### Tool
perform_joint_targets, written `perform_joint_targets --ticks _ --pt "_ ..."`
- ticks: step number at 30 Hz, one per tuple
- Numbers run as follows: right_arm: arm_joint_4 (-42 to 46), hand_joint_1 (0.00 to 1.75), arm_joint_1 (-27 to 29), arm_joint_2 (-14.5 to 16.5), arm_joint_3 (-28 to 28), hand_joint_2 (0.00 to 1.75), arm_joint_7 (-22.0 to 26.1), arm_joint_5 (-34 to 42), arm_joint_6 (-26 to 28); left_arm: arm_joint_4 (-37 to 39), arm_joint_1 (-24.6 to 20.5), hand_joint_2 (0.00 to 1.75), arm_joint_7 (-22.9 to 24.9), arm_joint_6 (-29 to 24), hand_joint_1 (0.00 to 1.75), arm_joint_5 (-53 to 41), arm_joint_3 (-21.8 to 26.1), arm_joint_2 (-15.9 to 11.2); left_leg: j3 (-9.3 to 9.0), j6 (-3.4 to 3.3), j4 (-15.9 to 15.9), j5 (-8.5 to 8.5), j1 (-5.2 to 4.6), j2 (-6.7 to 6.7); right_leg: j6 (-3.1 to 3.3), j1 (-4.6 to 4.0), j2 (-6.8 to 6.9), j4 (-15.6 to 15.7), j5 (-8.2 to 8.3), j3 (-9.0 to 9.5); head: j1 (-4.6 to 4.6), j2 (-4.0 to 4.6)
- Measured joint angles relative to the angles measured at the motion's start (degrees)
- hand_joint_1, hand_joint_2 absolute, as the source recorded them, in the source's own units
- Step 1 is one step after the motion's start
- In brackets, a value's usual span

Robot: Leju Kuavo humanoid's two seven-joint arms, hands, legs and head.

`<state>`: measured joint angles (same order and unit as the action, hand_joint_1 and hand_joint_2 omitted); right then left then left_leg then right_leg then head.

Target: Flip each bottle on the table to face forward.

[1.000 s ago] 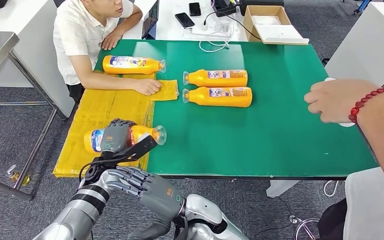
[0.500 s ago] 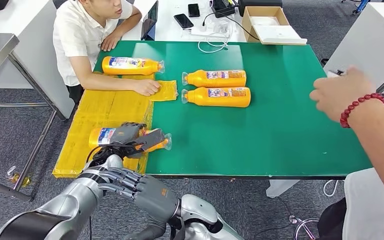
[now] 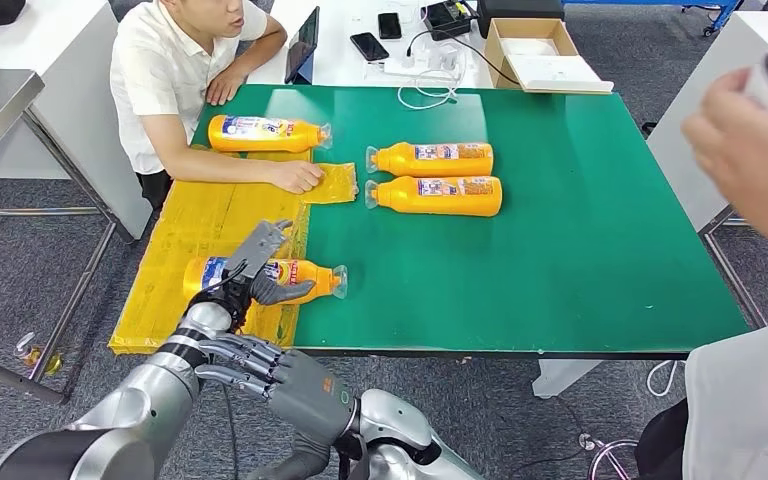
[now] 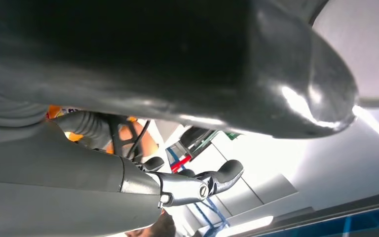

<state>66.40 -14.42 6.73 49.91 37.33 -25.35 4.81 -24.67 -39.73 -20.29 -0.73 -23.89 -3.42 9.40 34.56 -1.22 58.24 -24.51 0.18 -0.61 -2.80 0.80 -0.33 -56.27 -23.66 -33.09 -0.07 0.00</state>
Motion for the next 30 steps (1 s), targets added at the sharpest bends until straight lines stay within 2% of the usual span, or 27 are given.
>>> perform_joint_targets --ticks 4,12,14,19,24,28,30 --pt "0.12 0.0 0.67 -0.52 0.21 0.0 0.0 -0.01 0.61 -6.52 4.59 1.75 -5.13 -4.84 0.0 7.43 1.25 1.37 0.13 0.01 0.01 0.0 0.0 0.04 0.0 -0.01 -0.01 -0.01 0.01 -0.14 -0.01 0.0" --pt "0.29 0.0 1.28 -1.05 0.27 0.0 0.04 -0.18 1.0 -16.26 9.81 1.75 -8.01 -8.22 0.0 12.99 1.12 2.37 0.44 0.01 0.01 0.0 0.02 0.09 0.0 -0.01 -0.02 -0.02 0.0 -0.48 0.0 0.0" --pt "0.4 0.0 1.67 -1.27 0.27 0.0 0.03 -0.43 1.6 -20.66 12.01 1.75 -9.72 -10.73 0.0 14.52 0.3 2.45 0.47 0.01 0.01 0.0 0.02 0.09 0.0 -0.01 -0.02 -0.02 0.0 -0.5 -0.01 0.0" --pt "1.46 0.0 3.19 -1.96 0.27 0.0 0.33 -0.7 2.96 -35.69 19.27 1.75 -12.85 -20.95 0.0 12.88 -3.99 2.26 0.69 0.01 0.01 0.0 0.02 0.04 0.0 -0.01 -0.01 -0.01 -0.01 -0.7 -0.01 0.0" --pt "2.56 0.0 3.86 -2.47 0.23 0.0 0.51 -0.68 3.5 -45.5 23.19 1.75 -13.14 -23.04 0.0 13.66 -7.05 1.84 0.75 0.01 0.01 0.0 0.02 0.04 0.0 -0.01 -0.01 0.0 0.0 -0.76 -0.01 0.0" --pt "3.34 0.0 4.24 -2.73 0.16 1.75 0.98 -0.7 4.28 -49.48 24.49 1.75 -13.22 -21.86 0.0 17.12 -8.11 1.5 0.74 0.01 0.01 0.0 0.02 0.05 0.0 -0.01 -0.02 0.0 0.0 -0.77 -0.02 0.0" --pt "4.48 0.0 4.61 -3.06 -0.11 1.75 1.14 -1.05 6.01 -51.74 25.26 1.75 -12.48 -20.33 0.0 20.69 -8.23 1.3 0.74 0.01 0.01 0.0 0.02 0.06 0.0 -0.01 -0.02 -0.01 0.0 -0.77 -0.03 0.0"
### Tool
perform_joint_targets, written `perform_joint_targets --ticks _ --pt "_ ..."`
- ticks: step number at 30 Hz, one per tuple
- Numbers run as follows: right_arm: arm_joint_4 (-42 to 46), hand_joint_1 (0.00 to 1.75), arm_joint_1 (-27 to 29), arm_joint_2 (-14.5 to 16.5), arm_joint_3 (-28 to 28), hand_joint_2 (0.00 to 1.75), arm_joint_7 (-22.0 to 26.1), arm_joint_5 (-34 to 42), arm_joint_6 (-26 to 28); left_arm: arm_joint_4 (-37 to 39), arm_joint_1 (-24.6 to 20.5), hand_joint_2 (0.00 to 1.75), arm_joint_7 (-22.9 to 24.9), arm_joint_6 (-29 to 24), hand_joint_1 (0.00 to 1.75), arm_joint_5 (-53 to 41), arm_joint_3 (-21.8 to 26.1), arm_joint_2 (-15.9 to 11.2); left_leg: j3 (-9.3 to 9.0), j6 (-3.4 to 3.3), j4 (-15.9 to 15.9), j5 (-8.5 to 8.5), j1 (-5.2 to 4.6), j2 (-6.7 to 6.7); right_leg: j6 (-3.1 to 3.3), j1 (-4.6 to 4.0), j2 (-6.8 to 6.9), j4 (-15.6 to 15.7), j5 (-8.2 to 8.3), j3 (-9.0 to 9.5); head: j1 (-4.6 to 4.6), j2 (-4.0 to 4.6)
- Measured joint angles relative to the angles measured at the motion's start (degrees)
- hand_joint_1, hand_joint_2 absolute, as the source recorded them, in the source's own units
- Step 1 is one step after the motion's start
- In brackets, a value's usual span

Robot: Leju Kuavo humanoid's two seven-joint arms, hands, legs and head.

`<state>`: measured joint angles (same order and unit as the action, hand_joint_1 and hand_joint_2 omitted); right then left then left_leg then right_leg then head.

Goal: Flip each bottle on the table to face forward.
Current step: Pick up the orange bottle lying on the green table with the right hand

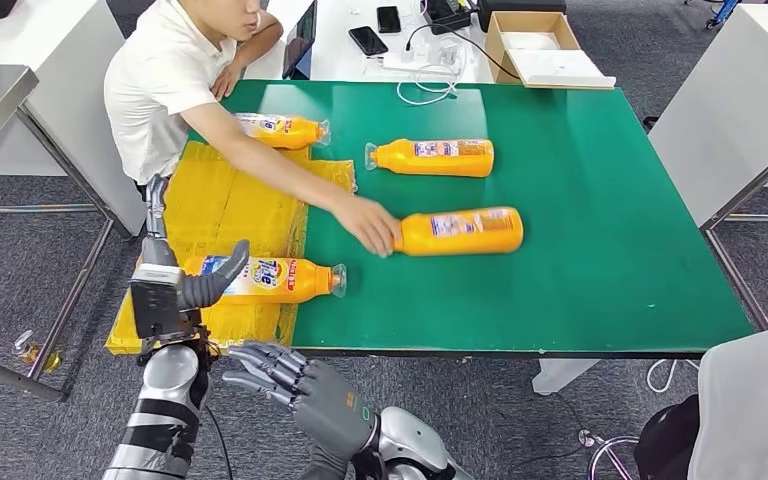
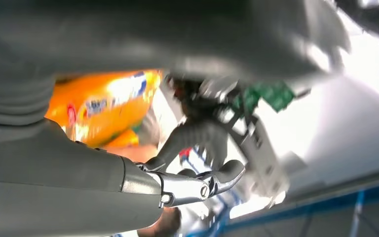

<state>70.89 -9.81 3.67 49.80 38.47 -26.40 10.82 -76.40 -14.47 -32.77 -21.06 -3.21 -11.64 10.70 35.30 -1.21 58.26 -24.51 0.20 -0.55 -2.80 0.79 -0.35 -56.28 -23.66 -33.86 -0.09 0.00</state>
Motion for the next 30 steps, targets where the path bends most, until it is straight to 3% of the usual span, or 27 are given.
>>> perform_joint_targets --ticks 7,12,15,19,30 --pt "8.92 0.0 3.39 -3.28 -3.72 1.75 -3.9 -4.33 6.27 -8.62 3.71 1.75 4.51 2.76 0.0 6.46 0.01 -1.43 0.02 0.0 0.0 -0.02 -0.01 -0.02 0.0 0.01 0.01 0.02 -0.02 -0.02 0.0 0.0" --pt "15.29 0.0 9.18 -7.44 -11.84 1.75 -5.47 -9.39 10.25 -13.96 8.51 1.75 5.5 1.12 0.0 7.23 0.36 -2.8 0.07 -0.01 0.0 -0.08 -0.03 -0.02 0.0 0.02 0.01 0.06 -0.03 -0.03 0.02 0.0" --pt "17.39 0.0 12.19 -9.03 -18.22 1.75 -5.31 -10.86 11.73 -16.91 11.99 1.75 6.14 3.36 0.0 7.34 0.4 -3.58 0.07 -0.02 0.0 -0.09 -0.04 -0.02 0.0 0.02 0.01 0.09 -0.03 -0.04 0.01 0.0" --pt "18.5 0.0 14.17 -9.95 -24.79 1.75 -4.94 -11.08 12.15 -19.16 15.56 1.75 6.52 5.47 0.0 7.35 -0.2 -4.04 0.07 -0.02 0.0 -0.09 -0.04 -0.01 0.0 0.02 0.0 0.09 -0.03 -0.06 0.01 0.0" --pt "17.12 0.0 14.67 -10.71 -35.24 1.75 -8.69 -13.14 14.41 -21.75 21.31 1.75 5.95 5.68 0.0 2.35 -3.51 -4.47 0.07 -0.01 0.0 -0.08 -0.03 -0.02 -0.01 0.02 0.01 0.08 -0.03 -0.04 0.01 0.0"
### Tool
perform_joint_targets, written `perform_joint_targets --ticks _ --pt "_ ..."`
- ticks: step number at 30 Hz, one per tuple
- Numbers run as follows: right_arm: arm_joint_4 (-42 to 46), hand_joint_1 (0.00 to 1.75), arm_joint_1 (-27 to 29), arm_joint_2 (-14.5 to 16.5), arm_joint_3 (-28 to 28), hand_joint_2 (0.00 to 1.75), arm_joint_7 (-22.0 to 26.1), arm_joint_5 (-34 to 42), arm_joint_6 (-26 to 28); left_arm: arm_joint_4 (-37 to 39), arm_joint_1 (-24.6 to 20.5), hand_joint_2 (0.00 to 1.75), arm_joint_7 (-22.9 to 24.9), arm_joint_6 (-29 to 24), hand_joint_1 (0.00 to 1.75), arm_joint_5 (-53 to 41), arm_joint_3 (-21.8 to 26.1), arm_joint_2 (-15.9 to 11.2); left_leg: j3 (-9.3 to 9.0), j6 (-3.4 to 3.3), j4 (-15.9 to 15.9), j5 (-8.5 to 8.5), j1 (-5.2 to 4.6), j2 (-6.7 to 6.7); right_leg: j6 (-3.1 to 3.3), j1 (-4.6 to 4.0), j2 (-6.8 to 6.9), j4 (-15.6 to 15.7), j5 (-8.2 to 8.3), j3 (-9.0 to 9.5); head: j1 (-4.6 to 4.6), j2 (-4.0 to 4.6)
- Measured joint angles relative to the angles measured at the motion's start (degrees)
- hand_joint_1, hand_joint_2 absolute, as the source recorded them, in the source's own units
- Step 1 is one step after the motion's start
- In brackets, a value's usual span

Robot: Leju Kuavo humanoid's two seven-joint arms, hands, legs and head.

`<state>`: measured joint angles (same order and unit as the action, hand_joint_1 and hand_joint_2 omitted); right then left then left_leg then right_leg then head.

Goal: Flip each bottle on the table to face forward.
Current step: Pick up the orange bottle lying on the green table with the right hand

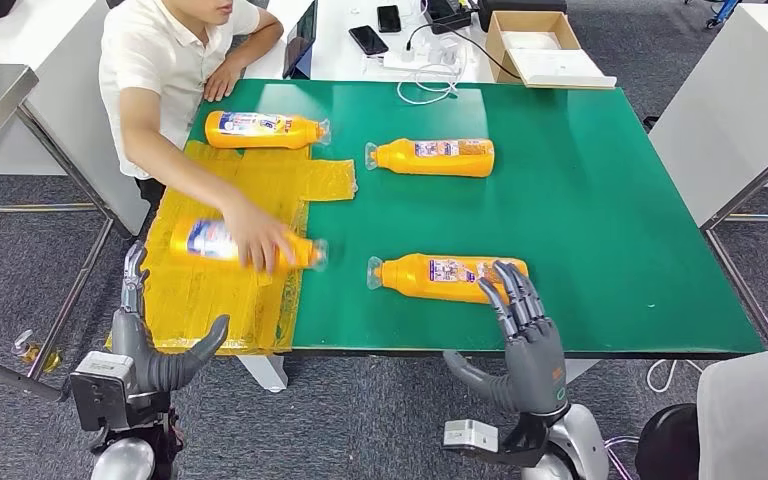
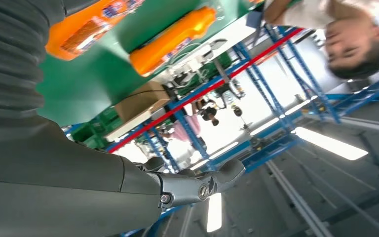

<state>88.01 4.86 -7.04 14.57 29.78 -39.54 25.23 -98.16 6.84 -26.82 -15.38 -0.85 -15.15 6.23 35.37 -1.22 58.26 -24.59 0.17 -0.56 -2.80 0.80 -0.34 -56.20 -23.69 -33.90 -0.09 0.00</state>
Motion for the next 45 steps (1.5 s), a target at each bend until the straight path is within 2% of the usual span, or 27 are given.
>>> perform_joint_targets --ticks 6,13,20,28,38,45 --pt "-0.91 0.0 0.02 -0.05 -1.7 1.75 -0.65 -0.8 0.18 -0.44 0.65 1.75 0.01 -0.08 0.0 -0.49 -0.43 -0.11 0.0 0.0 0.0 0.0 0.01 0.01 0.0 -0.01 0.0 0.0 0.0 -0.01 -0.02 0.0" --pt "-5.2 0.0 -1.18 -1.13 -6.2 1.75 -3.27 -1.97 0.58 -0.59 1.84 1.75 -0.04 -1.19 0.0 -6.37 -1.75 -0.33 0.01 0.0 0.0 0.0 0.0 0.0 0.0 0.0 0.0 0.0 0.0 0.01 -0.01 0.0" --pt "-22.35 0.0 -10.24 -1.46 -11.13 1.75 -1.62 -0.65 -0.58 0.29 0.61 1.75 -0.27 -0.51 0.0 -9.2 -5.44 -0.66 -0.01 -0.05 0.01 0.05 -0.05 0.02 -0.05 0.03 0.0 0.01 0.06 0.01 -0.01 0.0" --pt "-40.58 0.0 -19.97 -1.08 -11.67 1.75 -4.21 -3.09 -2.1 2.82 -2.45 1.75 0.67 0.91 0.0 -9.4 -8.25 -0.66 0.0 -0.04 0.01 0.07 -0.02 0.01 -0.06 0.0 0.0 -0.03 0.07 0.0 -0.02 0.0" --pt "-49.74 0.0 -25.21 0.2 -11.46 1.75 -5.53 -5.23 -2.43 5.39 -4.92 1.75 1.58 1.99 0.0 -8.92 -9.71 -0.46 0.07 -0.05 0.01 0.06 -0.02 0.01 -0.05 0.01 0.0 -0.03 0.07 -0.04 -0.01 0.0" --pt "-55.86 0.0 -30.57 2.96 -9.02 1.75 -9.5 -10.1 -2.55 8.69 -8.39 1.75 2.91 3.2 0.0 -7.4 -12.03 0.81 0.06 -0.05 0.02 0.14 -0.02 0.01 -0.06 0.0 0.0 -0.05 0.09 -0.03 -0.02 0.0"
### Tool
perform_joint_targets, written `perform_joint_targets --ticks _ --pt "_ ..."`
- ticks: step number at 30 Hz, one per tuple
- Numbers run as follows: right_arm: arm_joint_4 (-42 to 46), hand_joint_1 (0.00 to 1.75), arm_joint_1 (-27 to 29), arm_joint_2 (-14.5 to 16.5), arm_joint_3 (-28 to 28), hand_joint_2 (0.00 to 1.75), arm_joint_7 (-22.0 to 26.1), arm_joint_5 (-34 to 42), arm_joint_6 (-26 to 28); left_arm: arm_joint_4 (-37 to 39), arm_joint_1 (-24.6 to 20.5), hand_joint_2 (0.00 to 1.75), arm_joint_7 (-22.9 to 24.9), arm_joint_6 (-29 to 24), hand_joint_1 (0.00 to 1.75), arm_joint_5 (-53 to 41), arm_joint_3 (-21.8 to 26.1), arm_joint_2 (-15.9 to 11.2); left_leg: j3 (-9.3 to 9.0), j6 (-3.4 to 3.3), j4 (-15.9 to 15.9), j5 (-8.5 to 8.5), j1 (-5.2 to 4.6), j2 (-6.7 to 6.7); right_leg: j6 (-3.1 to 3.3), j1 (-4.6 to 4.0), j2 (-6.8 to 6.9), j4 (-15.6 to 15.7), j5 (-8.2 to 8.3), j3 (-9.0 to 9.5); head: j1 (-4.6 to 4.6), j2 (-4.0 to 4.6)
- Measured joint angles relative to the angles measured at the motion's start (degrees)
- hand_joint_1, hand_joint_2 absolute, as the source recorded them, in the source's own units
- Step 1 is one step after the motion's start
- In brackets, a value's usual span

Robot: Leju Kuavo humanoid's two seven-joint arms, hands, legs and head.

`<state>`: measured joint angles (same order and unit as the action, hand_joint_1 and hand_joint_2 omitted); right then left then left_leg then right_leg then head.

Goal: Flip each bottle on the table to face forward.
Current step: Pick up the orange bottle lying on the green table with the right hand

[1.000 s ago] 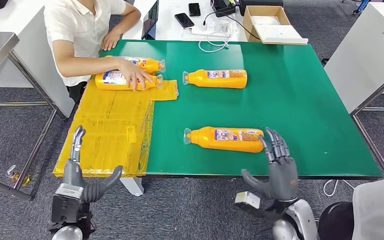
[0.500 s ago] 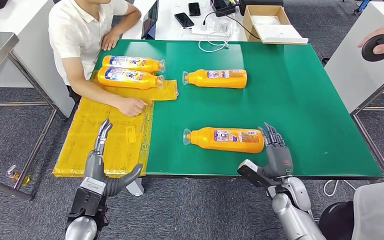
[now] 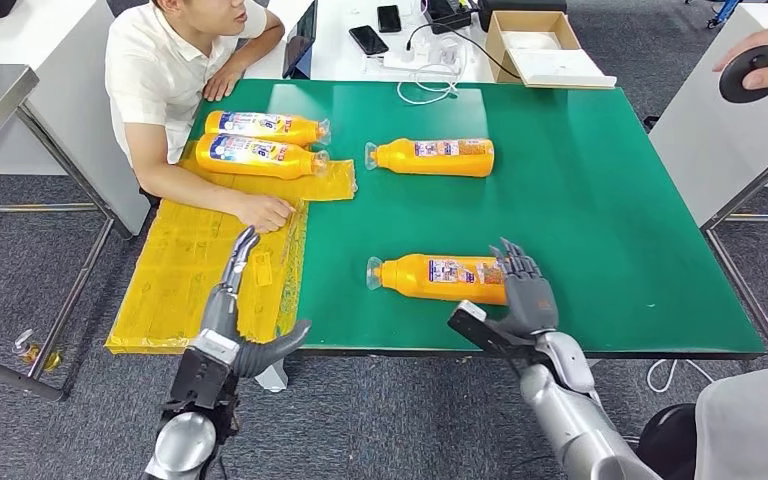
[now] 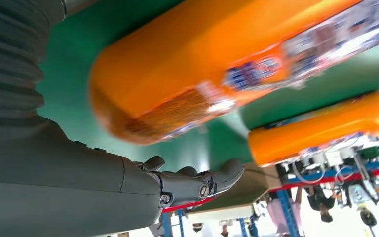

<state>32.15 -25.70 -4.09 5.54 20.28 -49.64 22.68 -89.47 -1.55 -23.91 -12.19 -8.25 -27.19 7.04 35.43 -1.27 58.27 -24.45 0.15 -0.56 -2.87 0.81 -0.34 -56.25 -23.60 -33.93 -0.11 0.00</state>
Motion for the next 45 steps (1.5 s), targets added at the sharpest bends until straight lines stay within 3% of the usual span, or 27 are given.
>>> perform_joint_targets --ticks 8,23,29,32,35,38,45 --pt "-4.01 0.0 -3.18 1.9 3.27 1.75 -1.2 -2.43 0.11 1.58 -2.3 1.75 0.59 0.08 0.0 0.29 -1.87 0.71 0.02 0.0 0.0 -0.01 0.0 -0.02 0.0 0.0 0.01 0.0 0.0 -0.01 0.0 0.0" --pt "-6.19 0.0 -4.24 2.34 3.87 1.75 -1.2 -2.48 0.13 1.89 -2.99 1.75 0.77 0.22 0.0 0.64 -2.65 0.7 0.03 0.0 0.0 -0.01 0.0 -0.02 0.0 0.0 0.01 -0.01 0.0 -0.02 0.0 0.0" --pt "-6.78 0.0 -7.34 2.44 4.81 1.75 -2.33 -4.03 0.04 2.3 -4.71 1.75 1.06 1.32 0.0 1.87 -3.07 0.7 0.04 0.0 0.0 0.0 0.0 -0.02 0.0 0.01 0.01 -0.01 0.01 -0.02 0.01 0.0" --pt "-7.37 0.0 -9.97 2.56 5.81 1.75 -6.02 -6.51 -2.18 2.8 -5.9 1.75 1.06 0.24 0.0 1.63 -3.51 0.72 0.02 -0.01 0.01 0.01 0.0 -0.02 -0.01 0.01 0.0 -0.01 0.01 -0.01 0.01 0.0" --pt "-8.12 0.0 -11.4 2.53 7.86 1.75 -14.12 -9.85 -7.54 2.4 -5.8 1.75 2.36 -1.32 0.0 1.09 -3.45 0.58 0.01 -0.01 0.01 0.01 0.0 -0.02 -0.01 0.0 0.01 -0.01 0.01 0.0 0.02 0.0" --pt "-8.23 0.0 -10.6 2.3 8.51 1.75 -21.6 -10.13 -9.21 1.38 -3.45 1.75 3.98 -1.46 0.0 0.44 -2.5 0.22 0.04 0.0 0.01 0.0 0.0 -0.04 -0.01 0.0 0.01 -0.01 0.0 -0.04 0.01 0.0" --pt "-8.32 0.0 -10.64 0.08 9.04 1.75 -26.41 -11.52 -13.79 0.83 -0.8 1.75 3.81 -1.82 0.0 -0.46 -0.38 -0.05 0.09 0.0 0.01 -0.01 0.0 -0.06 -0.01 0.01 0.03 0.02 -0.01 -0.08 0.0 0.0"
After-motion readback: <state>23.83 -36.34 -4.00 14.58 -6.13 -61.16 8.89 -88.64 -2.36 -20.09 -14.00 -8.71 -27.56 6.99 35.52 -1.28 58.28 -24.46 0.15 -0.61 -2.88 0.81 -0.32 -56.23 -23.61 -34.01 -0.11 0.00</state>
